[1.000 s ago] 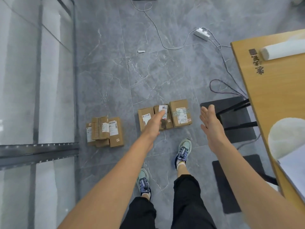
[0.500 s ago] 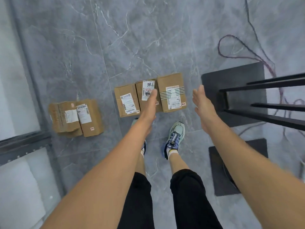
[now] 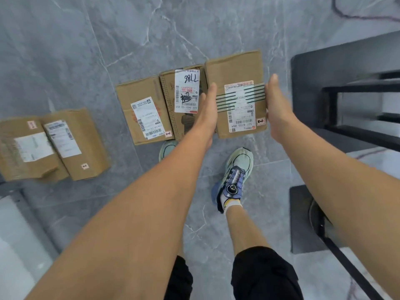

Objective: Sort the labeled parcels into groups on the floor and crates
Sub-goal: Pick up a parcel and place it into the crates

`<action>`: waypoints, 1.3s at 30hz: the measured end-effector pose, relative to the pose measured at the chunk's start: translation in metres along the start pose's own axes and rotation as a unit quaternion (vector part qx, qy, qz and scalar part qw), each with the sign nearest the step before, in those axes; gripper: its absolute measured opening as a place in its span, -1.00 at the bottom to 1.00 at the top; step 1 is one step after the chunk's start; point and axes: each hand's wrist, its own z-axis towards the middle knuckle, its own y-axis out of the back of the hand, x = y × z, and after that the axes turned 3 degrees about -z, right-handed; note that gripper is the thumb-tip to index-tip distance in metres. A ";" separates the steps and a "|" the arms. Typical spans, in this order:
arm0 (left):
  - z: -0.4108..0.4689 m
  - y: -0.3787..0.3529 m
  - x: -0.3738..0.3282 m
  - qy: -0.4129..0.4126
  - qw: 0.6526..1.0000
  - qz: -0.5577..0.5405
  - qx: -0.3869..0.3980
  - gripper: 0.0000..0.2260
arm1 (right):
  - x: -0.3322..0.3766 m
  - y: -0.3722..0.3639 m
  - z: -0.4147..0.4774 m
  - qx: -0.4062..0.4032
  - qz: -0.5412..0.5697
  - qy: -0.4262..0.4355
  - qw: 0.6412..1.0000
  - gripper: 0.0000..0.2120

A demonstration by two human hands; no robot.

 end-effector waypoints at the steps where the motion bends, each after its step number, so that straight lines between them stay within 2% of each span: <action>1: 0.005 0.000 0.001 0.001 1.000 -0.002 -0.001 -0.35 | -0.003 -0.001 0.007 0.000 -0.003 -0.004 1.000 -0.31; 5: 0.012 -0.002 0.001 -0.008 1.000 -0.003 -0.003 -0.43 | -0.004 -0.002 0.014 0.025 -0.008 -0.012 1.000 -0.27; 8: 0.004 0.000 -0.005 -0.026 1.000 0.000 0.005 -0.52 | 0.003 -0.003 0.003 0.024 0.001 -0.021 0.999 -0.32; 13: -0.037 0.017 -0.025 -0.049 0.999 -0.017 0.005 -0.58 | 0.023 -0.007 -0.034 0.031 0.032 0.006 0.999 -0.33; 18: -0.101 0.036 -0.065 -0.104 0.994 -0.024 0.010 -0.54 | 0.069 -0.005 -0.098 0.041 0.069 0.038 0.996 -0.30; 24: -0.217 0.045 -0.127 -0.190 0.981 -0.038 -0.008 -0.60 | 0.144 0.005 -0.212 0.058 0.089 0.117 0.987 -0.33; 34: -0.433 0.058 -0.212 -0.357 0.934 -0.033 -0.002 -0.65 | 0.244 0.048 -0.428 0.092 0.114 0.284 0.948 -0.45; 39: -0.531 0.063 -0.230 -0.430 0.902 -0.009 0.034 -0.56 | 0.270 0.072 -0.524 0.079 0.130 0.387 0.909 -0.48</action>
